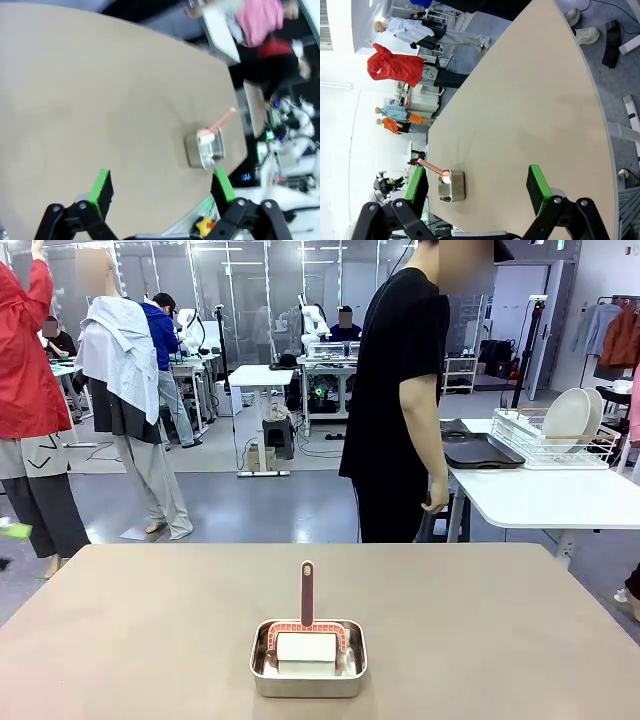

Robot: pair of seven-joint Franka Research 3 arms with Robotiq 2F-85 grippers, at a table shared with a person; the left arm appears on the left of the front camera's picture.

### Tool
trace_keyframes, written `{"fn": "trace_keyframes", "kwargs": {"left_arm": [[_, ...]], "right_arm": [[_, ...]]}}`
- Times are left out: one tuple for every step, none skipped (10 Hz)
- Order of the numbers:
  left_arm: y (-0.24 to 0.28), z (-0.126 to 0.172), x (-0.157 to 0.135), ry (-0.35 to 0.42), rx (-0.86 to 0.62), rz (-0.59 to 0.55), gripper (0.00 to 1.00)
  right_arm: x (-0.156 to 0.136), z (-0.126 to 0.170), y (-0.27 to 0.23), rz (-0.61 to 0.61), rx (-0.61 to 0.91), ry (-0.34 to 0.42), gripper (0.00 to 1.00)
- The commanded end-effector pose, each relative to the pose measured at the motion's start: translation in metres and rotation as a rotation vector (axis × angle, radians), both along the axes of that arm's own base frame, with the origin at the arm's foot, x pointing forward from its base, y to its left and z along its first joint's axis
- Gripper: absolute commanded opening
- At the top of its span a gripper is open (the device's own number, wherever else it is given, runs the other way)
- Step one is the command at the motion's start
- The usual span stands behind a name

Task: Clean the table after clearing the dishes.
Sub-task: Place the Lint Roller back on top of the Airtight Container.

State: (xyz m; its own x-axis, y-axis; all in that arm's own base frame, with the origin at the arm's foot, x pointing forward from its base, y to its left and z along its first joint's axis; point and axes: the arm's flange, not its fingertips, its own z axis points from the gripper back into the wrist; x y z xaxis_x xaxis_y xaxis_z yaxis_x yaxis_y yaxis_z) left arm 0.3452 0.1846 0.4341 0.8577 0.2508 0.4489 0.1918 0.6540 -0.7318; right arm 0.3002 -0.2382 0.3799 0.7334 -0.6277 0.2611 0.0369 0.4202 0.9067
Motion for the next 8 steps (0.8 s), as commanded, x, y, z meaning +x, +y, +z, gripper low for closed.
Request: {"fn": "trace_keyframes", "kwargs": {"left_arm": [[0.021,-0.003,-0.034,-0.022,-0.056,0.223,1.0],[0.031,-0.01,-0.045,0.038,-0.018,0.285,1.0],[0.038,-0.013,-0.053,0.04,-0.011,0.338,1.0],[0.047,-0.02,-0.061,0.201,0.086,0.416,1.0],[0.055,-0.021,-0.07,0.193,0.08,0.525,1.0],[0.054,-0.017,-0.066,0.153,0.117,0.522,1.0],[0.074,-0.016,-0.06,0.117,0.052,0.44,1.0],[0.074,-0.016,-0.06,0.117,0.052,0.44,1.0]], "right_arm": [[0.001,0.001,0.001,-0.004,0.01,-0.011,1.0],[0.001,0.001,0.001,-0.004,0.01,-0.011,1.0],[0.001,0.001,0.001,-0.004,0.01,-0.011,1.0],[0.001,0.001,0.001,-0.004,0.01,-0.011,1.0],[0.001,0.001,0.001,-0.004,0.01,-0.011,1.0],[0.001,0.001,0.001,-0.004,0.01,-0.011,1.0],[0.001,0.001,0.001,-0.004,0.01,-0.011,1.0],[0.001,0.001,0.001,-0.004,0.01,-0.011,1.0]]}}
